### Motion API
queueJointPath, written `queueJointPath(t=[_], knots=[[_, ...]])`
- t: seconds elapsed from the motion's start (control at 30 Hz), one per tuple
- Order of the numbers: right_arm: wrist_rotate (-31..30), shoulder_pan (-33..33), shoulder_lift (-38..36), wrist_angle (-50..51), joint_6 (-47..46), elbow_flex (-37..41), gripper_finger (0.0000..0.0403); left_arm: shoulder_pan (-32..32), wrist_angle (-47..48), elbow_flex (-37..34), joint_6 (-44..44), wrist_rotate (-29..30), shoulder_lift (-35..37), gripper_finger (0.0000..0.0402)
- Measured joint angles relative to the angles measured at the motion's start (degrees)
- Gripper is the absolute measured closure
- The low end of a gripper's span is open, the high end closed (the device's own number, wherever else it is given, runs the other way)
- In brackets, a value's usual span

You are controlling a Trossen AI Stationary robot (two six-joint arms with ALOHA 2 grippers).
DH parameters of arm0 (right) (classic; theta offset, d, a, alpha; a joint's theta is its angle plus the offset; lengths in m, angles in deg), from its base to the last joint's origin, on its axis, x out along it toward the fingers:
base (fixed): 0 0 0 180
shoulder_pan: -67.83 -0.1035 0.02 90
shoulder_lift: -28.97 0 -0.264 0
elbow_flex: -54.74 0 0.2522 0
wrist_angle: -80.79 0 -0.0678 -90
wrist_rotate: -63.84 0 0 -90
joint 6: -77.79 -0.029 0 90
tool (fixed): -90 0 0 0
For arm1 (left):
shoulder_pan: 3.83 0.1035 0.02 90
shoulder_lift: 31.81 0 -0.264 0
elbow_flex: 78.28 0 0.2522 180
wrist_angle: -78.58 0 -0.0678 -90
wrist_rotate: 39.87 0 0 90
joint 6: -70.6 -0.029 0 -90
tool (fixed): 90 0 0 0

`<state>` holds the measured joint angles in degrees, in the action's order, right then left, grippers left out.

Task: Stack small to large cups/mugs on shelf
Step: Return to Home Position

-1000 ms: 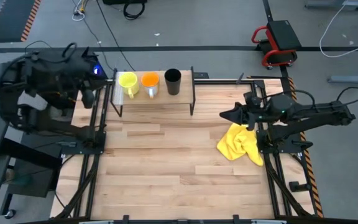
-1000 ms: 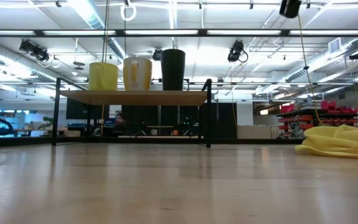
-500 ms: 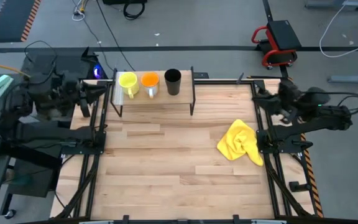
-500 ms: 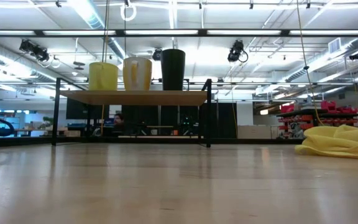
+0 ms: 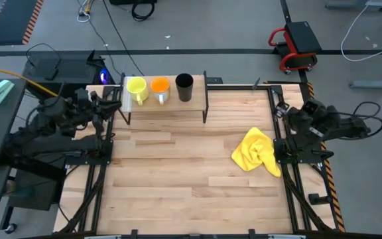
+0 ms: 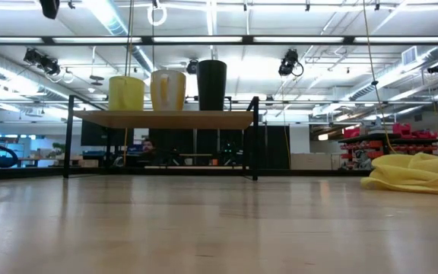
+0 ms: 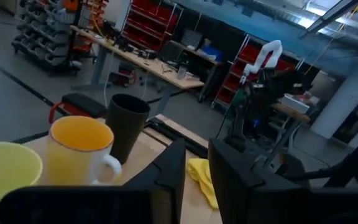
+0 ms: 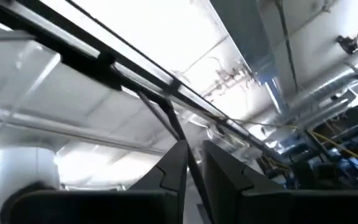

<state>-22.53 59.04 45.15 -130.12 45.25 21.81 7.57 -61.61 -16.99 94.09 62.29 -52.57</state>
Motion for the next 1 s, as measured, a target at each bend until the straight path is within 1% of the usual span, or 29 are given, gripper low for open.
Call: queueJointPath(t=[0.07, 0.13, 0.2, 0.33, 0.43, 0.63, 0.77, 0.93, 1.0], knots=[[0.12, -0.03, -3.32, 0.44, -0.38, 2.73, 0.0345, 0.00, -0.70, -1.65, 0.52, 0.00, 0.98, 0.0327], [-0.95, 0.01, -6.50, 0.52, 1.66, 4.64, 0.0345, 0.00, -1.01, -3.00, 1.43, 0.01, 1.77, 0.0329], [-2.07, 0.02, -10.03, -0.14, 4.10, 5.60, 0.0345, -0.01, -1.09, -4.21, 1.54, 0.01, 2.70, 0.0330], [-2.09, 0.02, -15.74, 0.12, 7.46, 7.09, 0.0345, 0.00, -3.66, -6.86, 2.41, 0.02, 5.01, 0.0328], [-2.08, 0.02, -16.09, -1.52, 8.26, 7.83, 0.0345, 0.00, -6.70, -9.55, 2.73, -0.02, 7.32, 0.0323], [-3.41, 0.02, -15.90, -0.66, 6.96, 8.77, 0.0345, -0.02, -11.83, -15.61, 3.71, -0.02, 12.21, 0.0320], [-4.65, 0.02, -15.53, -1.42, 6.59, 10.59, 0.0345, -0.01, -12.36, -18.80, 4.83, 0.00, 15.68, 0.0326], [-5.72, 0.02, -15.47, -6.97, 5.40, 15.22, 0.0345, 0.00, -12.94, -22.08, 6.08, 0.02, 20.04, 0.0327], [-5.75, 0.02, -15.47, -9.15, 4.72, 17.34, 0.0345, 0.00, -13.88, -22.80, 6.18, 0.03, 20.58, 0.0324]])
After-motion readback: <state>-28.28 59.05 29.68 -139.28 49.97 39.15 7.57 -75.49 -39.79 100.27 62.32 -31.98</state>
